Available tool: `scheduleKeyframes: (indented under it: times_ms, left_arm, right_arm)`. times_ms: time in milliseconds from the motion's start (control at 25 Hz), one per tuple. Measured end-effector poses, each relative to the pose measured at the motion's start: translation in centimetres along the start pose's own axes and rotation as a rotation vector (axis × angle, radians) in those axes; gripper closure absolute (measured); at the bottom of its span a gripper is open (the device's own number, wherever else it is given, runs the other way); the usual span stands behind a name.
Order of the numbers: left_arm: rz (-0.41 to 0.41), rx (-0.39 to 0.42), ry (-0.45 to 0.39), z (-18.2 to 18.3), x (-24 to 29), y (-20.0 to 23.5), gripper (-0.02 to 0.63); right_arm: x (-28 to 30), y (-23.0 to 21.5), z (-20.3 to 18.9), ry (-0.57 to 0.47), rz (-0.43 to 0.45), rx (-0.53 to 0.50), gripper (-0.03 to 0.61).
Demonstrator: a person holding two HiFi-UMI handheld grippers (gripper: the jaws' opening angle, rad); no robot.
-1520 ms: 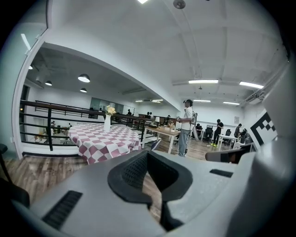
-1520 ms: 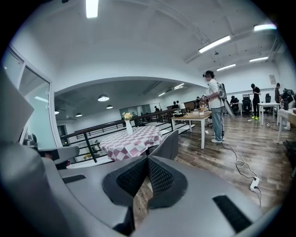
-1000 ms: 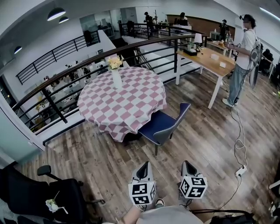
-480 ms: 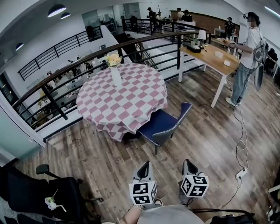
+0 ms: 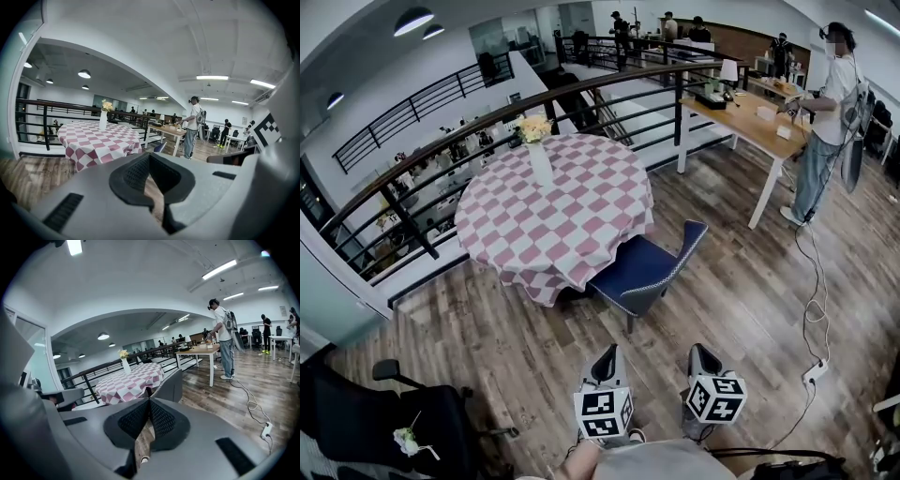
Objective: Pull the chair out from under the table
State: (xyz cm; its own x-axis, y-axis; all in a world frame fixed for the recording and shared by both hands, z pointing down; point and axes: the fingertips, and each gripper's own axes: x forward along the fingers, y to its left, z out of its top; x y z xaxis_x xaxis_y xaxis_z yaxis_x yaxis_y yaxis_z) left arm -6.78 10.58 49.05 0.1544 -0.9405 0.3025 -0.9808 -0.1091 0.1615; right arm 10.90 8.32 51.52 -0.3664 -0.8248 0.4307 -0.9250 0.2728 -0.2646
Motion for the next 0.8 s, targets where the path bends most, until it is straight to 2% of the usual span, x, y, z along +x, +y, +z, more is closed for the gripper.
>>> scheduleKeyframes:
  times_ms: [320,800]
  left_arm:
    - [-0.033,0.019,-0.009,2.0,4.9,1.1,0.611]
    - [-0.127,0.049,0.008,5.8,13.7,3.3,0.612]
  right_arm:
    - [3.6,-0.8,1.9,-0.011,-0.026,0.008,0.561]
    - [11.1,-1.0,6.4,-0.031,-0.088,0.022,0.561]
